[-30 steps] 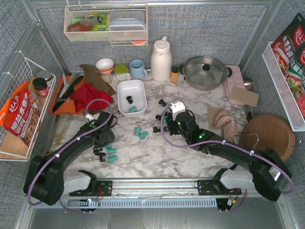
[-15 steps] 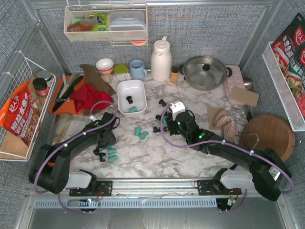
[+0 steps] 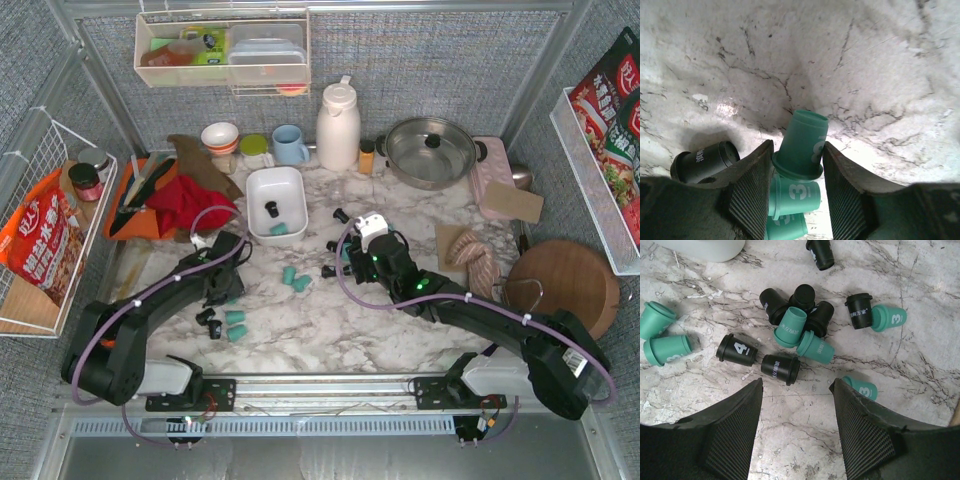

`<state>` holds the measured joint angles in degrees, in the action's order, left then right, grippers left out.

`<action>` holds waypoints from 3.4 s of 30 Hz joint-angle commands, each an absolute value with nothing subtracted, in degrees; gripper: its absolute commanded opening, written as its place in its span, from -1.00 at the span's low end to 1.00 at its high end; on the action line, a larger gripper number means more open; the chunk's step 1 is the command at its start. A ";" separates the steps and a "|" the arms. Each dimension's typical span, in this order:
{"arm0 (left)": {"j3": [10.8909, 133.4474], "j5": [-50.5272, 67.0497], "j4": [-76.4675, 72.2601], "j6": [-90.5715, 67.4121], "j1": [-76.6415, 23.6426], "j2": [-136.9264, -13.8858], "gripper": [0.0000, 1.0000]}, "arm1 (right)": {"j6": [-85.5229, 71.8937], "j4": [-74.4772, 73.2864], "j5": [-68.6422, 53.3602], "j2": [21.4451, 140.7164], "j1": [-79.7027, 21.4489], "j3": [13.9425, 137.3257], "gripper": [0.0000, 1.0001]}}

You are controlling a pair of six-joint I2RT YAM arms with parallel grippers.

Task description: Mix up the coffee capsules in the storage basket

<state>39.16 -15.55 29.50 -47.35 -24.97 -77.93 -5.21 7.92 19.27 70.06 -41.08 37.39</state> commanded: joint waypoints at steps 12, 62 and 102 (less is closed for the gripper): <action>53.96 -12.01 10.56 -35.93 -24.94 -77.05 0.02 | -5.02 9.03 19.80 71.39 -41.14 38.32 0.26; 61.31 -29.36 22.24 -20.47 -24.91 -69.02 0.99 | -11.56 -5.36 15.35 97.81 -39.22 54.73 0.15; 44.19 -24.86 6.77 -12.91 -23.17 -41.86 0.98 | -18.24 7.47 11.12 113.66 -43.53 84.23 -0.09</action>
